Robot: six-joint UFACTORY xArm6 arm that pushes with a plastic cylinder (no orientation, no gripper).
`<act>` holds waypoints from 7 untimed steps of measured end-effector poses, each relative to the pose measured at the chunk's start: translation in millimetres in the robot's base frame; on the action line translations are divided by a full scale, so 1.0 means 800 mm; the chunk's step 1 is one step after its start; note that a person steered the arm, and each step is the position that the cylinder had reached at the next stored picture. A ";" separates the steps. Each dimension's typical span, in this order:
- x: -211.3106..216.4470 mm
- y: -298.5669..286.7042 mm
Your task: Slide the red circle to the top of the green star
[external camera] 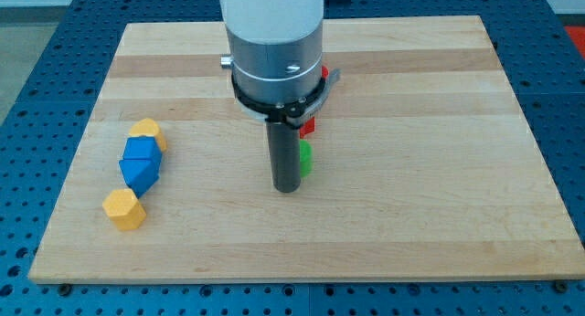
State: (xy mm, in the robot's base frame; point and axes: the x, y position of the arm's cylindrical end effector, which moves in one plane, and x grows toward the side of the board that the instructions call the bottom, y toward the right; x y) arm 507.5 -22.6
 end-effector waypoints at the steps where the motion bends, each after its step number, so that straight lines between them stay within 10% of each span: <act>1: -0.012 0.000; 5: 0.016 0.116; 7: -0.106 0.183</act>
State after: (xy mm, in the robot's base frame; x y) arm 422.4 123.6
